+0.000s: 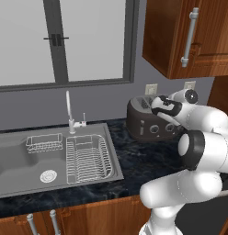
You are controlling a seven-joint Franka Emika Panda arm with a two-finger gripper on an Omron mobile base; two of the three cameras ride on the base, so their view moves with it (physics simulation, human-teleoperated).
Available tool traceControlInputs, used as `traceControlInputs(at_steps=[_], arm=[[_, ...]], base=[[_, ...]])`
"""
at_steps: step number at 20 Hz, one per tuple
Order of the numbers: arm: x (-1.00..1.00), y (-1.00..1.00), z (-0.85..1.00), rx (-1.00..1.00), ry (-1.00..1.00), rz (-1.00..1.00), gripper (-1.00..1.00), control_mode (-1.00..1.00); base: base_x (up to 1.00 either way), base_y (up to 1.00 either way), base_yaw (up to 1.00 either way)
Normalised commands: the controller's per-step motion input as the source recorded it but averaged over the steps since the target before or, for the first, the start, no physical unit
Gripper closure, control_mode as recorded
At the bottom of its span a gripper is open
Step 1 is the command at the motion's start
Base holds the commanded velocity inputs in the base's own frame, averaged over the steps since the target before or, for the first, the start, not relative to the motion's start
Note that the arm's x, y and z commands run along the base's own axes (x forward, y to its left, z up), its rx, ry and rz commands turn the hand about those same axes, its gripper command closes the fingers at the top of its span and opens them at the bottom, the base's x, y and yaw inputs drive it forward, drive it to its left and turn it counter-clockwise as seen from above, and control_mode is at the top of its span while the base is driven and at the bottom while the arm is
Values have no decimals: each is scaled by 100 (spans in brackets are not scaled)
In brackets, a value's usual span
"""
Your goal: Start the toaster. Once the lever pops up, take the bread to the plate on the dining counter.
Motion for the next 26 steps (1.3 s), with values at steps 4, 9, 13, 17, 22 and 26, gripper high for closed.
traceControlInputs(at_steps=[4,9,13,17,22,26], arm=[[0,0,0,0,0,0,-100,-100],[0,0,0,0,0,0,-100,-100],[0,0,0,0,0,0,-100,-100],[0,0,0,0,0,1,-100,-100],[0,0,0,0,0,2,-100,-100],[0,0,0,0,0,3,-100,-100]], base=[[0,0,0],[0,0,0],[0,0,0],[0,0,0],[0,0,0],[0,0,0]])
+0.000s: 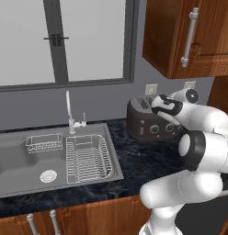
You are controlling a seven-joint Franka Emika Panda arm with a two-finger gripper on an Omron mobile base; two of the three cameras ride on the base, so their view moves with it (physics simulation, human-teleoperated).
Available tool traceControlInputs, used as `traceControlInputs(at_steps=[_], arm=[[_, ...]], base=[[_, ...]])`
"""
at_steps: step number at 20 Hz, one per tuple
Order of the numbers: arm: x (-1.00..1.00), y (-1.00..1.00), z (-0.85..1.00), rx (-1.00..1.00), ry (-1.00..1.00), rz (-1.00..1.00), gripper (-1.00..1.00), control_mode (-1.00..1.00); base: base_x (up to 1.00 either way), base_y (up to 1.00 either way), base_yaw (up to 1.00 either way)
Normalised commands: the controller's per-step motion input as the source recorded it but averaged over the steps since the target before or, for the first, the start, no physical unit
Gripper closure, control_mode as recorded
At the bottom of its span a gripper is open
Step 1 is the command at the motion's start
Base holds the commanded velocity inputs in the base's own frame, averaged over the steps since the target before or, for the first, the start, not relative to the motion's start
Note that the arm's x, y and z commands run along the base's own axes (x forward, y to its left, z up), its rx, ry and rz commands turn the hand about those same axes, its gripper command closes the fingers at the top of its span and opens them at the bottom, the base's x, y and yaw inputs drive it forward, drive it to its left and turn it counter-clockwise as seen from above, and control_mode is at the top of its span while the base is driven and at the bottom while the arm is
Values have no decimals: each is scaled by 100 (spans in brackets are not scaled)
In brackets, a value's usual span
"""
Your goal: Start the toaster. Once the lever pops up, take the bread to the plate on the dining counter.
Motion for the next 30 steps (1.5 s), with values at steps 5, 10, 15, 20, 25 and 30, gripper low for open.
traceControlInputs(at_steps=[5,10,15,20,25,30], arm=[[0,0,0,0,0,1,-100,-100],[0,0,0,0,0,0,-100,-100],[0,0,0,0,0,0,-100,-100],[0,0,0,0,0,0,-100,-100],[0,0,0,0,0,0,-100,-100],[0,0,0,0,0,0,-100,-100]], base=[[0,0,0],[0,0,0],[0,0,0],[0,0,0],[0,0,0],[0,0,0]])
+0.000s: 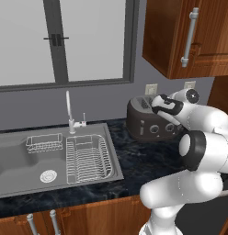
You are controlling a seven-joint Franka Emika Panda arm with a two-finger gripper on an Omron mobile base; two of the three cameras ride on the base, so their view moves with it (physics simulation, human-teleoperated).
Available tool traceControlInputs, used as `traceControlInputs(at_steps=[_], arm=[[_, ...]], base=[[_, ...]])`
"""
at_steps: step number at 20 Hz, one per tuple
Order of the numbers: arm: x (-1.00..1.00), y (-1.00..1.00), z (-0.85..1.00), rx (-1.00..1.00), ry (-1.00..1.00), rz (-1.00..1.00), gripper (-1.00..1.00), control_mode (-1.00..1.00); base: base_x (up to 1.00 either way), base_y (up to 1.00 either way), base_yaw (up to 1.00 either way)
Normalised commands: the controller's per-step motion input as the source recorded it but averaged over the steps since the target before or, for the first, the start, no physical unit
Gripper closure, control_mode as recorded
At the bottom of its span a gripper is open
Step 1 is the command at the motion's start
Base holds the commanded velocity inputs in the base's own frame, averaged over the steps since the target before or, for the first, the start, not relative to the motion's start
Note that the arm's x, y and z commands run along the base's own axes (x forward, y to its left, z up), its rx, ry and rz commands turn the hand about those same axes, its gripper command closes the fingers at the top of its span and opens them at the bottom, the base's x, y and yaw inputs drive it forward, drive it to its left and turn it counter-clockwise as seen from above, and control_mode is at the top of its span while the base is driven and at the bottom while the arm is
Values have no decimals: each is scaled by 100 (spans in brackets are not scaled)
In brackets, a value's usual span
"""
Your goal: Start the toaster. Once the lever pops up, take the bread to the plate on the dining counter.
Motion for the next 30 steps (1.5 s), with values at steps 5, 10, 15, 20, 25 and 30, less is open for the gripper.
traceControlInputs(at_steps=[5,10,15,20,25,30], arm=[[0,0,0,0,0,0,-100,-100],[0,0,0,0,0,0,-100,-100],[0,0,0,0,0,0,-100,-100],[0,0,0,0,0,0,-100,-100],[0,0,0,0,0,0,-100,-100],[0,0,0,0,0,0,-100,-100]], base=[[0,0,0],[0,0,0],[0,0,0],[0,0,0],[0,0,0],[0,0,0]])
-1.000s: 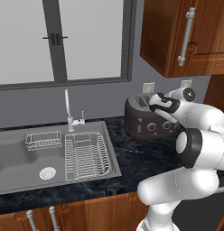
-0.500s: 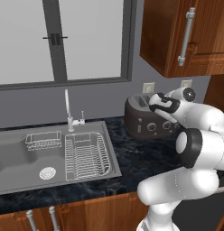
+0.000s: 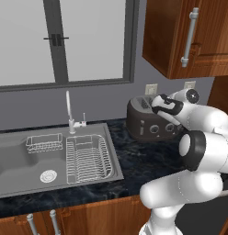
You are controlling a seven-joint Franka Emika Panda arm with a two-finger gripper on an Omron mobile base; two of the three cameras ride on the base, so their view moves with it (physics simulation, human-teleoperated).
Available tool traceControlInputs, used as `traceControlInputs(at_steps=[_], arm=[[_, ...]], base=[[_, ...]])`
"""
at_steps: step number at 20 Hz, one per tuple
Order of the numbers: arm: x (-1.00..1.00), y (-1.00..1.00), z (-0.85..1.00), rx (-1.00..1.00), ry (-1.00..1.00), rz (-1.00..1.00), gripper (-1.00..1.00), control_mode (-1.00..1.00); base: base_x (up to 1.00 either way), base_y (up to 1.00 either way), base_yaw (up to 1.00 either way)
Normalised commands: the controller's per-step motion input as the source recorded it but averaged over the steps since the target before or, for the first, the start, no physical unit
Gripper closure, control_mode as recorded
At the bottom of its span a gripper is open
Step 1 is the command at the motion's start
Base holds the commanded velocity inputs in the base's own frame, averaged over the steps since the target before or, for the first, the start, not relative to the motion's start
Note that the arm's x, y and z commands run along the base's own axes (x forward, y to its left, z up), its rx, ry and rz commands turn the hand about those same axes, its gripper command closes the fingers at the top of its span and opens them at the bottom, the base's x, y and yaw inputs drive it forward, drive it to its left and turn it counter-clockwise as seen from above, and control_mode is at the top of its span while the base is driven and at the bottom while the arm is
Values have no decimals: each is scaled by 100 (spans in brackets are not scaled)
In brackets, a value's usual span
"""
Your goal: Start the toaster. Once the lever pops up, take the bread to the plate on the dining counter.
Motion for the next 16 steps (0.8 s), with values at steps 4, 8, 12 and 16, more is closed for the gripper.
traceControlInputs(at_steps=[4,8,12,16], arm=[[0,0,0,0,0,0,-100,-100],[0,0,0,0,0,0,-100,-100],[0,0,0,0,0,0,-100,-100],[0,0,0,0,0,0,-100,-100]], base=[[0,0,0],[0,0,0],[0,0,0],[0,0,0]])
